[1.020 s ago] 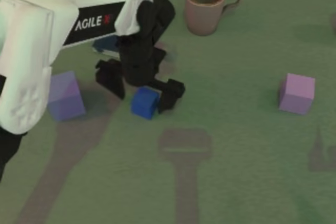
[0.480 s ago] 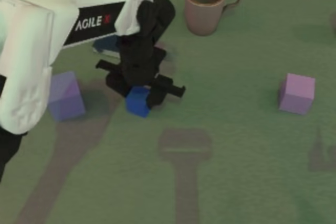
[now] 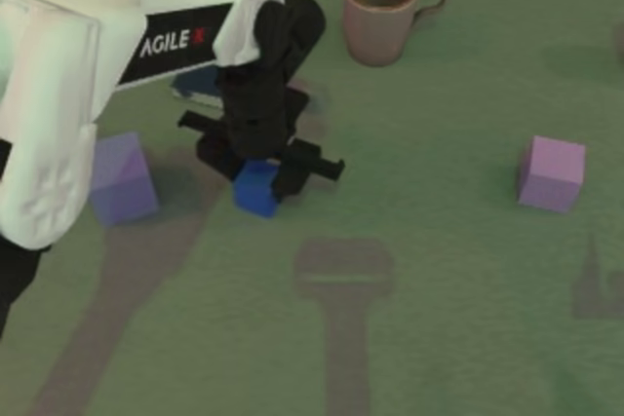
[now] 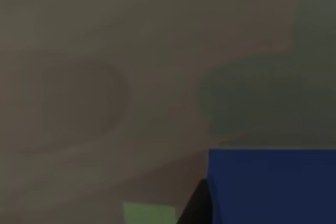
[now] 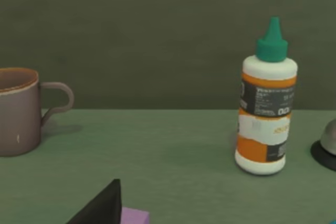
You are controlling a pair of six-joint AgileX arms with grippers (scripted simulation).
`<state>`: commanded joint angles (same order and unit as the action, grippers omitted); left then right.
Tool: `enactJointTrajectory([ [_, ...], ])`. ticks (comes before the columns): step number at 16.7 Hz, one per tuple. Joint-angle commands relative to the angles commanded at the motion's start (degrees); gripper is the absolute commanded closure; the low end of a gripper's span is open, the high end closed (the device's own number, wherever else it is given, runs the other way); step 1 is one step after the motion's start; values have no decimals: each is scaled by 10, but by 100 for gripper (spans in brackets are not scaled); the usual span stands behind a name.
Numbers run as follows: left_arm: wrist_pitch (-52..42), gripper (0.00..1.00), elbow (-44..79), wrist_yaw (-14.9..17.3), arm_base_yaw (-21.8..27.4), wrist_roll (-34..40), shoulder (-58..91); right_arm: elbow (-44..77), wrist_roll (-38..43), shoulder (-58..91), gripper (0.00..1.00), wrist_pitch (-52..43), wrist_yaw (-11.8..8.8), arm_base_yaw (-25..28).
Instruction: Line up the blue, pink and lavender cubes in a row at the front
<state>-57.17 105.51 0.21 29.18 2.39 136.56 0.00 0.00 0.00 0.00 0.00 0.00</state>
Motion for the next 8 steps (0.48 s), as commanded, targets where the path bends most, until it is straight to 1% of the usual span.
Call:
enactJointTrajectory([
  [3, -24, 100, 22, 0, -2, 0, -5, 0, 0, 0, 0, 0, 0, 0],
  [8, -128, 100, 95, 0, -10, 1, -29, 0, 0, 0, 0, 0, 0, 0],
])
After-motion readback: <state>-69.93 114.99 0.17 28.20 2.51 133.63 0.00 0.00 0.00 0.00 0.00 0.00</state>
